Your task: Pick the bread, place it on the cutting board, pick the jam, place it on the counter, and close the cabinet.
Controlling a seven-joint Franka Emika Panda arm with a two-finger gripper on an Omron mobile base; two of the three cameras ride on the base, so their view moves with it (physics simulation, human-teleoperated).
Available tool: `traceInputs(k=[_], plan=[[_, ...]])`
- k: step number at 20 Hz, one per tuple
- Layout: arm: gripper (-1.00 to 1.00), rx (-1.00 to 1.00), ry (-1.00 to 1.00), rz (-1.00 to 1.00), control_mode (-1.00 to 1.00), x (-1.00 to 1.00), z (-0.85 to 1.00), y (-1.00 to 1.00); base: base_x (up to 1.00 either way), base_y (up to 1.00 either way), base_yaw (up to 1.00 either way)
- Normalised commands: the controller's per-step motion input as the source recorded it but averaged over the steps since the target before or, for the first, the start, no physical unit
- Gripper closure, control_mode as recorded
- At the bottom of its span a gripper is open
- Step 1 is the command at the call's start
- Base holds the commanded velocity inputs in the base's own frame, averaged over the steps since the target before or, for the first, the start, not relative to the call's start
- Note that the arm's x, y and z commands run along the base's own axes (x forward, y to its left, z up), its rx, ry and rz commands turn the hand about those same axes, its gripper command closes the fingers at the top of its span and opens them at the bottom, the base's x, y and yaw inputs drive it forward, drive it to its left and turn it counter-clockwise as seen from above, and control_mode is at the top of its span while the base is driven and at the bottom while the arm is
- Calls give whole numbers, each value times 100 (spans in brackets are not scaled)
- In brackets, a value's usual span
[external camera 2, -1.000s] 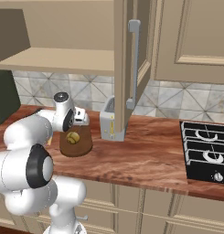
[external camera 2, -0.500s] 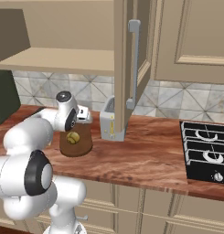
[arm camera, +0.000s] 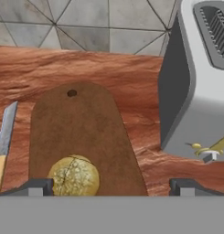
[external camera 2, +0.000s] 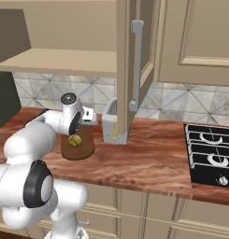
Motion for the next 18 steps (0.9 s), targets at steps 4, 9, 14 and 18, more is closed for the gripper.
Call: traceInputs(k=[4, 9, 14, 18], plan=[[-100, 0, -3, 0, -100, 0, 11, -24, 0, 0, 0], [-100, 0, -6, 0, -100, -3, 11, -22, 0, 0, 0], [-100, 0, -8, 0, -100, -2, 7, -12, 0, 0, 0], [-100, 0, -11, 0, -100, -4, 2, -4, 0, 0, 0]])
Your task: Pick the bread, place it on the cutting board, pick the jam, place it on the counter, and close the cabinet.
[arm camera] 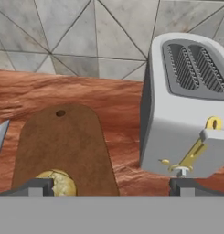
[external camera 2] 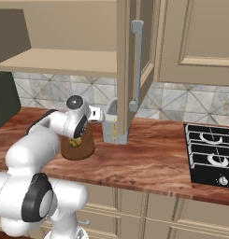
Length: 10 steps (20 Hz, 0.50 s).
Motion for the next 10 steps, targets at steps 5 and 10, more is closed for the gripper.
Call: traceInputs(k=[5, 10], plan=[[-100, 0, -15, 0, -100, -6, 0, -5, 0, 0, 0], [-100, 0, -17, 0, -100, -6, 6, -8, 0, 0, 0]])
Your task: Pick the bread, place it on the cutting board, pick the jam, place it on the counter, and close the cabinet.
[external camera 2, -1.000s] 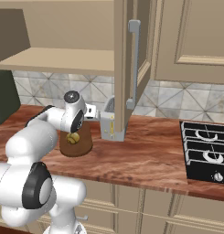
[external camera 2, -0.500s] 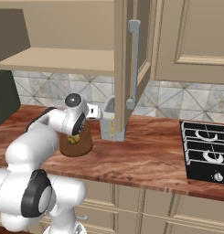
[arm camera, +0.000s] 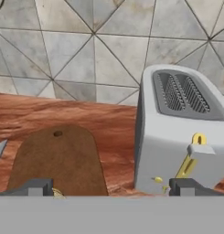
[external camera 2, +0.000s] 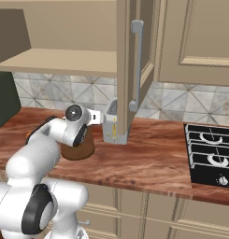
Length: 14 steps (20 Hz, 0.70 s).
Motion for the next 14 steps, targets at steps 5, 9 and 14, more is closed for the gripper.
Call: traceInputs(k=[5, 9, 14], plan=[[-100, 0, -15, 0, -100, -1, 14, -10, 0, 0, 0], [-100, 0, -13, 0, -100, 0, 14, -5, 0, 0, 0], [-100, 0, -12, 0, -100, 0, 15, -4, 0, 0, 0]])
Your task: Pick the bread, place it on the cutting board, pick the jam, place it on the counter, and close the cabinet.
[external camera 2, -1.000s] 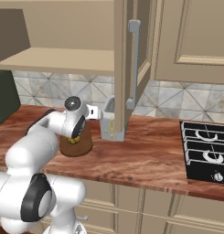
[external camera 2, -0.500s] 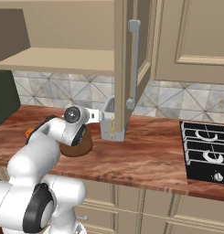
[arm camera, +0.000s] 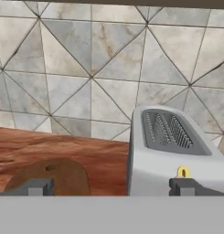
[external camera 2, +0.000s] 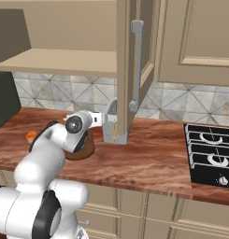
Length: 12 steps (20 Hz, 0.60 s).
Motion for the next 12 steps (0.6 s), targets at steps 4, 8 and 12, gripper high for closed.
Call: traceInputs(k=[4, 8, 12], plan=[[-100, 0, -9, 0, -100, 0, 21, -5, 0, 0, 0], [-100, 0, -9, 0, -100, 0, 28, -10, 0, 0, 0], [-100, 0, -7, 0, -100, -4, 31, -18, 0, 0, 0]])
